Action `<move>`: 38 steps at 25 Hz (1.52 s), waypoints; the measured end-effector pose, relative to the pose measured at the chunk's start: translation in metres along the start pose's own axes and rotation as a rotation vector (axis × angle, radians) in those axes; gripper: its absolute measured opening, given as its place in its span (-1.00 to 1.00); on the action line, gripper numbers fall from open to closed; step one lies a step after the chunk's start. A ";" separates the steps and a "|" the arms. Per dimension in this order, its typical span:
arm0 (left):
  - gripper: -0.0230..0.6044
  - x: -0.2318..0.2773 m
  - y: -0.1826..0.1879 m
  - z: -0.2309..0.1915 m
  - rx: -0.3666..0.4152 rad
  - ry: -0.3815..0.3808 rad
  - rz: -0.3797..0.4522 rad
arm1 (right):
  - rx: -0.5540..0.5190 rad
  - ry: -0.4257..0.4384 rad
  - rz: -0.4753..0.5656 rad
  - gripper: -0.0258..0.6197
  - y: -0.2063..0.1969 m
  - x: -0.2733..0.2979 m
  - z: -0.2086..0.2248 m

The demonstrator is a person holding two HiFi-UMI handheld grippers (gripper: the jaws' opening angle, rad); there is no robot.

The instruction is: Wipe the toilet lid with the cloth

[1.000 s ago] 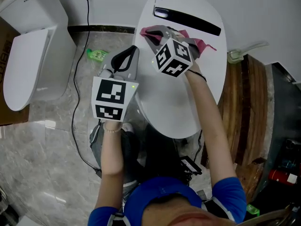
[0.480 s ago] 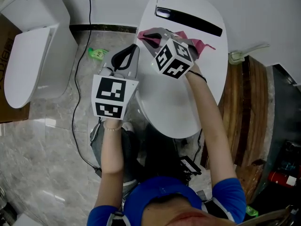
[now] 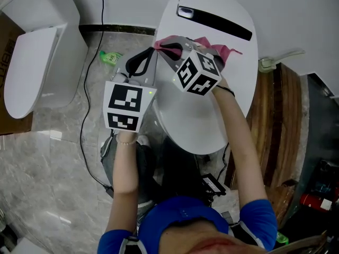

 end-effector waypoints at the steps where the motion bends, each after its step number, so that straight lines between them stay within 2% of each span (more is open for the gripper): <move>1: -0.92 0.000 0.000 0.000 0.000 -0.001 0.001 | -0.001 0.001 0.001 -0.88 0.000 -0.001 -0.001; 11: -0.92 0.003 0.000 0.003 -0.003 -0.006 0.008 | -0.008 0.011 0.014 -0.88 -0.007 -0.009 -0.011; 31: -0.92 0.007 0.006 0.017 0.012 -0.026 0.017 | 0.092 0.018 0.023 -0.87 -0.043 -0.032 -0.009; 38: -0.92 0.016 0.002 0.033 0.035 -0.071 -0.010 | 0.135 -0.004 0.009 -0.87 -0.060 -0.041 -0.008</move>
Point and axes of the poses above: the fingertips, and each gripper's own axes: x forward along the fingers, z to its right, y out of its top, the point moved 3 cm from there along -x, backward along the fingers, and after that the axes turned 13 degrees about -z, right-handed, at the moved point
